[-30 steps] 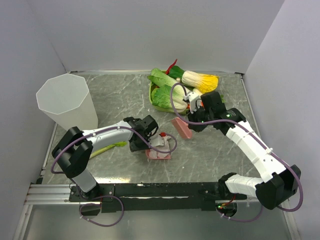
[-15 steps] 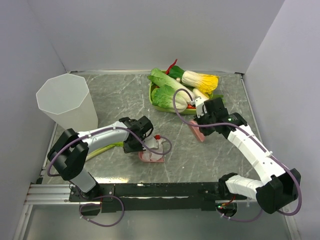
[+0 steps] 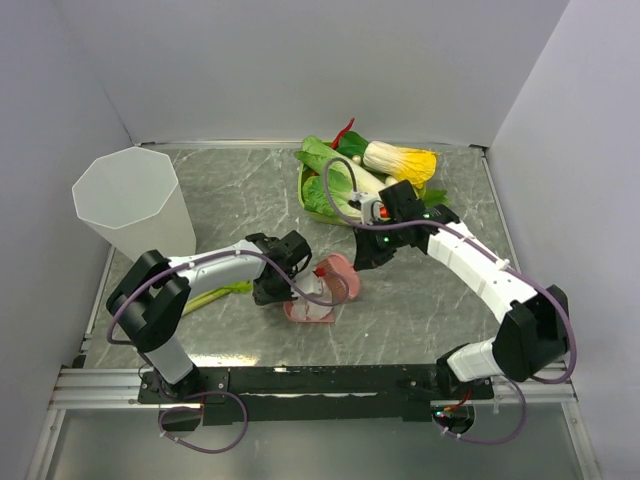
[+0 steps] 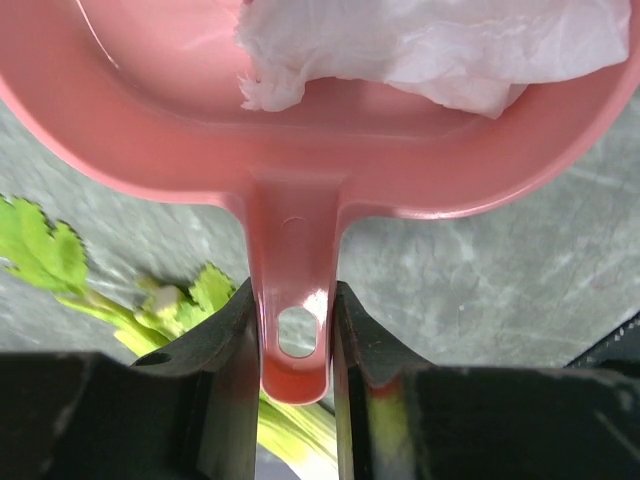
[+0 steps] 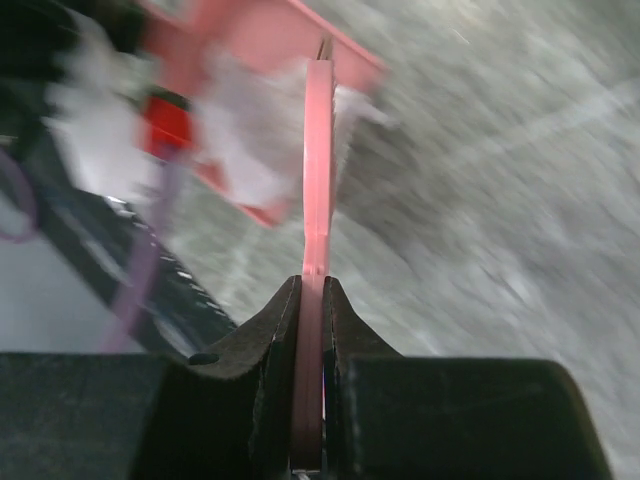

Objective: Sweep away the paper scraps from the table

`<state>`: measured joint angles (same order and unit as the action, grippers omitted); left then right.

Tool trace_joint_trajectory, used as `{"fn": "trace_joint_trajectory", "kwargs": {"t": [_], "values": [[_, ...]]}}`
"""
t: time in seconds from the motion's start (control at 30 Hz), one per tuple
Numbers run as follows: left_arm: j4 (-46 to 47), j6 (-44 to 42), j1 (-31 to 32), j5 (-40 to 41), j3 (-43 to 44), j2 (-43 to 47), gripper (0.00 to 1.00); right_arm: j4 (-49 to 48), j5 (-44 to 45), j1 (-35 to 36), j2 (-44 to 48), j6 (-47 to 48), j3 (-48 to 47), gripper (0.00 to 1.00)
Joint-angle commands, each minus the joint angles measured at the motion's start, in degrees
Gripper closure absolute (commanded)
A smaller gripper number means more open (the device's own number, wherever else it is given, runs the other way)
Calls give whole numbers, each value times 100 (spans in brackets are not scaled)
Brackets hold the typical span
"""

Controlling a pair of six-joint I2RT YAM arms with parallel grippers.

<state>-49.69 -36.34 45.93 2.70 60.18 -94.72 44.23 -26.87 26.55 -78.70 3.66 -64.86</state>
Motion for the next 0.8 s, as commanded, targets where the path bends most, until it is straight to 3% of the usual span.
{"fn": "trace_joint_trajectory", "kwargs": {"t": [0.0,0.53,0.77], "values": [[232,188,-5,-304,275,-108,99,-283,-916,114,-242,-357,-624,100],[1225,268,-75,-630,-454,401,99,332,-100,26,952,785,-519,100],[1717,-259,-128,-928,-868,964,99,289,357,-562,1461,935,-98,100]]}}
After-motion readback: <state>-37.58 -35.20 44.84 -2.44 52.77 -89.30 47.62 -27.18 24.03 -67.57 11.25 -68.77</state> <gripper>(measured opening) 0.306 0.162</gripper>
